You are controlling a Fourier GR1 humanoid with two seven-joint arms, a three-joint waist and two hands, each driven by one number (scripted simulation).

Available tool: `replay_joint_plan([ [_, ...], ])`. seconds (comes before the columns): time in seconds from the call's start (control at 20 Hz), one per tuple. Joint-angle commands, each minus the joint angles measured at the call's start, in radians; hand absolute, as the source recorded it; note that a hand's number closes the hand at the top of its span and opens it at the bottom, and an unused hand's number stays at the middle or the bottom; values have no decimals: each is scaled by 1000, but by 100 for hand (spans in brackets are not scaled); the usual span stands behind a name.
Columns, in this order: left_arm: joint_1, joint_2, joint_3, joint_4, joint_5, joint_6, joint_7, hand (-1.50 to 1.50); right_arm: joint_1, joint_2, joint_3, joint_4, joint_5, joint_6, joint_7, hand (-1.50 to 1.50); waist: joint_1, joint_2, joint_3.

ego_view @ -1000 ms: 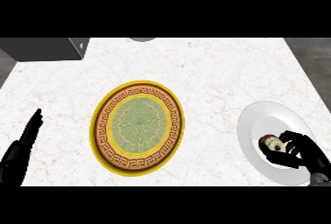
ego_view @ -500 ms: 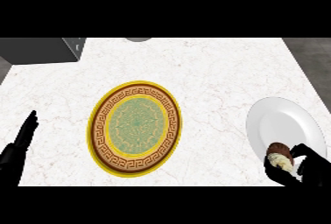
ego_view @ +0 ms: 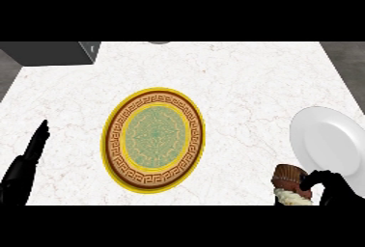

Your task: Pick the cupcake from the plate and place it in the plate

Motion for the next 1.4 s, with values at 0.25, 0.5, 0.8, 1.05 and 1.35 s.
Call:
replay_joint_plan([
  [0.25,-32,-21,-25,16,-18,4,-16,0,-231,180,491,-59,386,282,289,150,49,14,4],
  [0.5,-57,-28,-54,-2,-39,0,20,0,-522,180,499,97,259,313,535,150,69,21,5],
  [0.8,-101,14,-24,-5,4,-54,40,0,-693,181,403,264,63,227,626,150,91,26,6],
  [1.05,-113,-17,-51,31,-23,-32,30,0,-844,182,282,468,-136,185,613,150,95,30,7],
  [1.35,-106,-17,-47,42,-34,-22,7,0,-975,183,248,751,-290,27,593,150,108,30,8],
])
